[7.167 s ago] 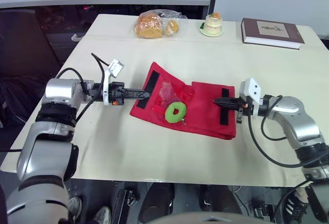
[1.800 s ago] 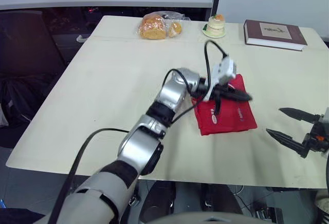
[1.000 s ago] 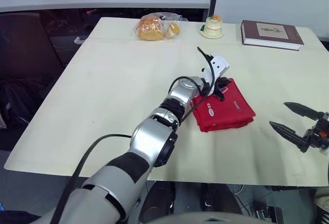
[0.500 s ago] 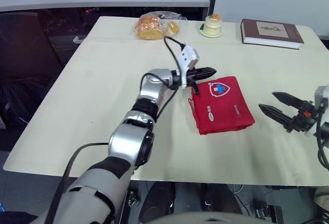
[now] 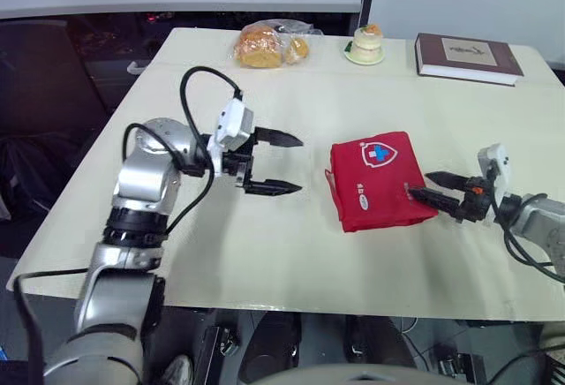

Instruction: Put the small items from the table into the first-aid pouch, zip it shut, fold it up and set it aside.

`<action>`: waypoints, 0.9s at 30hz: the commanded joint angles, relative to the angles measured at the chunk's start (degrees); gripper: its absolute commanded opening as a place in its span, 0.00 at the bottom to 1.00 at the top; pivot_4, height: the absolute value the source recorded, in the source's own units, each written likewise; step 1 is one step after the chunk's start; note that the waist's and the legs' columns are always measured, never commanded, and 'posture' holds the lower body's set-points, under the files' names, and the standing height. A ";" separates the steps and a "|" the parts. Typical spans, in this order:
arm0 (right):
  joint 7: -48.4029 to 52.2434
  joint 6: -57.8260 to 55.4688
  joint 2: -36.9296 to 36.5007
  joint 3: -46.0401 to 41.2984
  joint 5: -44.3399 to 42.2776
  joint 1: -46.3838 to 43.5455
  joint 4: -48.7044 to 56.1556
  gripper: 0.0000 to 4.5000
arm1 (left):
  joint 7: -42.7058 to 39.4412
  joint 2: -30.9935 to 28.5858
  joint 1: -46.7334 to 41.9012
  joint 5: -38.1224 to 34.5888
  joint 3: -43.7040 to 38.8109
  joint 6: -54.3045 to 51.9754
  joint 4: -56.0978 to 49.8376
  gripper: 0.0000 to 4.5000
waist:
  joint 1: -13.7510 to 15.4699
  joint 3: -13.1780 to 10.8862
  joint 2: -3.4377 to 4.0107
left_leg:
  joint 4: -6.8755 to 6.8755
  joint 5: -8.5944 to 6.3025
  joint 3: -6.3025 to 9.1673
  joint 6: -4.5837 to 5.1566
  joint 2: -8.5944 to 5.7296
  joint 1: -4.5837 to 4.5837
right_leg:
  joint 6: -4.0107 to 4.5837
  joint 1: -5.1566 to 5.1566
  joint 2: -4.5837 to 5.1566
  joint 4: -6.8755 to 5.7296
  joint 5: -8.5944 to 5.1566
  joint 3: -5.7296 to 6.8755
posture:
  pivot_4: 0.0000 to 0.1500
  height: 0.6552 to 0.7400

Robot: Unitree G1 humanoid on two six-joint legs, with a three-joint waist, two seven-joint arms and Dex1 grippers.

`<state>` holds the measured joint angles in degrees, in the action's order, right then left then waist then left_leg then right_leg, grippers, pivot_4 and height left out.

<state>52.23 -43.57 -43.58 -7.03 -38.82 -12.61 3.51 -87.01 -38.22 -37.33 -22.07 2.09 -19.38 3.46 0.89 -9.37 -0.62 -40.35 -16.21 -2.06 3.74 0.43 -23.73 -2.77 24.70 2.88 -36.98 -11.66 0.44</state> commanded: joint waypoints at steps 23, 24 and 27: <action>-50.60 24.53 31.42 -30.85 -3.39 -23.87 -18.40 0.01 | 18.33 1.49 -5.28 -5.25 -2.75 -4.94 -7.67 1.00 | -0.38 -0.13 0.19 | 0.04 0.16 -0.18 -0.27 -0.03 -0.01 | -0.01 0.11 -0.07 -0.06 0.01 -0.15 | 1.00 0.87; -53.14 28.25 32.30 -32.47 -3.27 -26.49 -21.22 0.01 | 18.59 1.75 -5.42 -5.29 -2.59 -4.88 -7.69 1.00 | -0.50 -0.14 0.21 | 0.05 0.16 -0.19 -0.27 -0.03 -0.02 | -0.01 0.13 -0.07 -0.08 0.01 -0.16 | 1.00 0.87; -57.95 40.60 33.29 -36.07 -1.92 -34.25 -31.69 0.01 | 19.26 2.47 -5.92 -4.98 -2.22 -4.18 -7.33 1.00 | -1.16 -0.16 0.23 | 0.08 0.17 -0.26 -0.30 -0.02 -0.03 | -0.01 0.20 -0.06 -0.14 0.01 -0.20 | 1.00 0.87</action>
<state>-4.25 -9.34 -9.83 -41.73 -41.07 -44.53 -27.13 -68.27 -35.89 -41.73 -27.02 0.45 -24.70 -3.17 -0.27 -9.52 -0.39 -40.25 -16.03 -2.34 3.43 0.42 -23.74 -2.79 24.91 2.82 -37.14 -11.65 0.22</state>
